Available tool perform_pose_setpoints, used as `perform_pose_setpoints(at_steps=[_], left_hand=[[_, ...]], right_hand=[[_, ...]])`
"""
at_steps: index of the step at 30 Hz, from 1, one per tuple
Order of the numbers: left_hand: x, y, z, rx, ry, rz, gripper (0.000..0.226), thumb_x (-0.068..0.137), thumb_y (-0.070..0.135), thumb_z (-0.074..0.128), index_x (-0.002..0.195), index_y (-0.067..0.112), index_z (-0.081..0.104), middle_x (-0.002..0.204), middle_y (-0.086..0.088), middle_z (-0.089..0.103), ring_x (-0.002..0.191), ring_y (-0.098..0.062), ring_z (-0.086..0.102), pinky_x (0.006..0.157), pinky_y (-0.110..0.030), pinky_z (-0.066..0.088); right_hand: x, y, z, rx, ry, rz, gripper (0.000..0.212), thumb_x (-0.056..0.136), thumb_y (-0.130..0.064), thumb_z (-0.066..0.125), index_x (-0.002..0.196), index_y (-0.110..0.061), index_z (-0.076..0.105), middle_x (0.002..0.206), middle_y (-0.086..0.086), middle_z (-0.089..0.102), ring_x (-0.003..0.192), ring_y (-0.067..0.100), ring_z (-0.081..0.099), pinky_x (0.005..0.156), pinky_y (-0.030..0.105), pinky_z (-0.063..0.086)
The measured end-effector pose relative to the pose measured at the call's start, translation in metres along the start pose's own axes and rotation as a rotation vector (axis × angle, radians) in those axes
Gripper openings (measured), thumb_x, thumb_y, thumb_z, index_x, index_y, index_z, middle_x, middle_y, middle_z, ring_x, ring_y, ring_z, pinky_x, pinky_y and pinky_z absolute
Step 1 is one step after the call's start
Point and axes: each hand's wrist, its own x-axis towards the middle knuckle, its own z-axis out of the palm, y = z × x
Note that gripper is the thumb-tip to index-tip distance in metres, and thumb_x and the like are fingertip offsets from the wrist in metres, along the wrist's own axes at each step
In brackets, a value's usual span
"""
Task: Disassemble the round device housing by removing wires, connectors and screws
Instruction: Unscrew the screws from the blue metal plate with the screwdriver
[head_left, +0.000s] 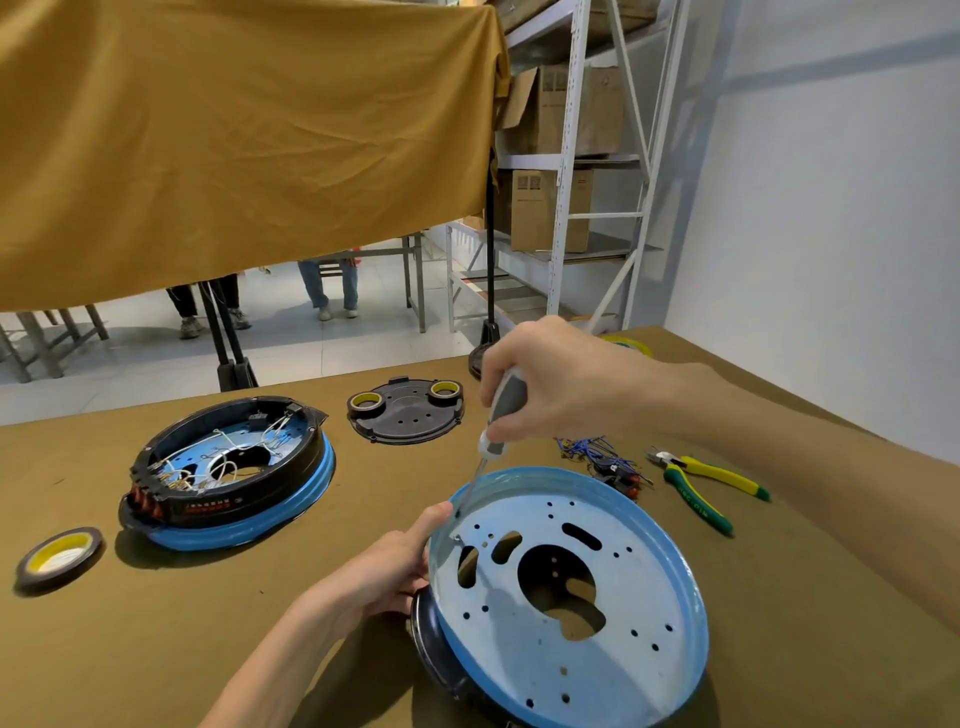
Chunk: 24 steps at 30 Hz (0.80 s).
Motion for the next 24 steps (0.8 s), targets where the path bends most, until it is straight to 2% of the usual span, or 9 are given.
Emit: perform_pose_setpoints(at_steps=[2, 3, 6, 8, 10, 12, 15, 19, 24], left_hand=[[0.001, -0.004, -0.006, -0.021, 0.035, 0.012, 0.075, 0.061, 0.097, 0.051, 0.055, 0.023, 0.062, 0.058, 0.005, 0.046, 0.052, -0.012, 0.049, 0.061, -0.024, 0.048], [0.002, -0.008, -0.010, -0.021, 0.057, 0.021, 0.077, 0.061, 0.098, 0.050, 0.059, 0.022, 0.066, 0.059, 0.003, 0.050, 0.055, -0.013, 0.053, 0.061, -0.025, 0.051], [0.003, -0.019, -0.027, -0.053, 0.103, 0.054, 0.095, 0.060, 0.099, 0.051, 0.090, 0.011, 0.072, 0.080, -0.011, 0.061, 0.075, -0.026, 0.061, 0.073, -0.032, 0.056], [0.002, -0.023, -0.036, -0.097, 0.139, 0.059, 0.102, 0.059, 0.099, 0.055, 0.096, 0.005, 0.067, 0.085, -0.015, 0.064, 0.075, -0.030, 0.061, 0.071, -0.033, 0.056], [0.003, -0.026, -0.042, -0.133, 0.186, 0.044, 0.105, 0.060, 0.094, 0.055, 0.096, -0.003, 0.071, 0.089, -0.018, 0.077, 0.075, -0.031, 0.073, 0.068, -0.031, 0.060], [0.003, -0.028, -0.047, -0.181, 0.232, 0.036, 0.095, 0.071, 0.086, 0.052, 0.106, -0.001, 0.072, 0.095, -0.018, 0.079, 0.085, -0.030, 0.078, 0.070, -0.034, 0.063], [0.003, -0.030, -0.053, -0.278, 0.284, 0.054, 0.080, 0.087, 0.074, 0.052, 0.108, 0.000, 0.071, 0.096, -0.022, 0.078, 0.088, -0.033, 0.078, 0.070, -0.038, 0.063], [0.002, -0.031, -0.056, -0.393, 0.312, 0.054, 0.075, 0.083, 0.066, 0.063, 0.104, -0.005, 0.069, 0.089, -0.022, 0.077, 0.075, -0.030, 0.078, 0.057, -0.033, 0.061], [0.004, -0.032, -0.058, -0.353, 0.299, 0.056, 0.083, 0.072, 0.073, 0.064, 0.106, -0.003, 0.070, 0.093, -0.021, 0.078, 0.083, -0.031, 0.079, 0.062, -0.034, 0.062]], right_hand=[[-0.008, 0.016, 0.002, 0.172, 0.105, 0.123, 0.021, 0.080, -0.036, 0.085, 0.083, -0.019, 0.073, 0.072, -0.010, 0.069, 0.064, 0.003, 0.067, 0.052, 0.011, 0.046], [-0.013, 0.025, 0.003, 0.308, 0.147, 0.195, 0.023, 0.082, -0.035, 0.084, 0.082, -0.015, 0.073, 0.069, -0.005, 0.071, 0.060, 0.008, 0.070, 0.051, 0.013, 0.049], [-0.028, 0.056, 0.009, 0.685, 0.244, 0.376, 0.028, 0.089, -0.032, 0.079, 0.083, -0.006, 0.069, 0.074, 0.009, 0.077, 0.062, 0.022, 0.075, 0.054, 0.027, 0.059], [-0.035, 0.075, 0.024, 0.823, 0.256, 0.510, 0.029, 0.092, -0.030, 0.074, 0.092, -0.004, 0.062, 0.077, 0.011, 0.077, 0.062, 0.021, 0.073, 0.053, 0.026, 0.058], [-0.042, 0.091, 0.046, 0.796, 0.232, 0.629, 0.029, 0.094, -0.027, 0.071, 0.101, -0.003, 0.056, 0.070, 0.004, 0.072, 0.052, 0.012, 0.063, 0.049, 0.021, 0.051], [-0.051, 0.103, 0.071, 0.725, 0.235, 0.707, 0.026, 0.095, -0.023, 0.069, 0.102, -0.005, 0.052, 0.064, 0.000, 0.064, 0.047, 0.009, 0.052, 0.045, 0.021, 0.043], [-0.071, 0.111, 0.105, 0.569, 0.286, 0.766, 0.022, 0.095, -0.027, 0.067, 0.100, -0.013, 0.052, 0.080, 0.000, 0.064, 0.061, 0.011, 0.056, 0.055, 0.028, 0.043], [-0.098, 0.112, 0.145, 0.383, 0.223, 0.701, 0.020, 0.094, -0.029, 0.064, 0.092, -0.029, 0.044, 0.076, -0.005, 0.065, 0.054, 0.006, 0.053, 0.047, 0.021, 0.039], [-0.102, 0.110, 0.167, 0.326, 0.153, 0.700, 0.020, 0.095, -0.027, 0.061, 0.095, -0.029, 0.041, 0.079, -0.004, 0.063, 0.063, 0.013, 0.057, 0.051, 0.030, 0.034]])
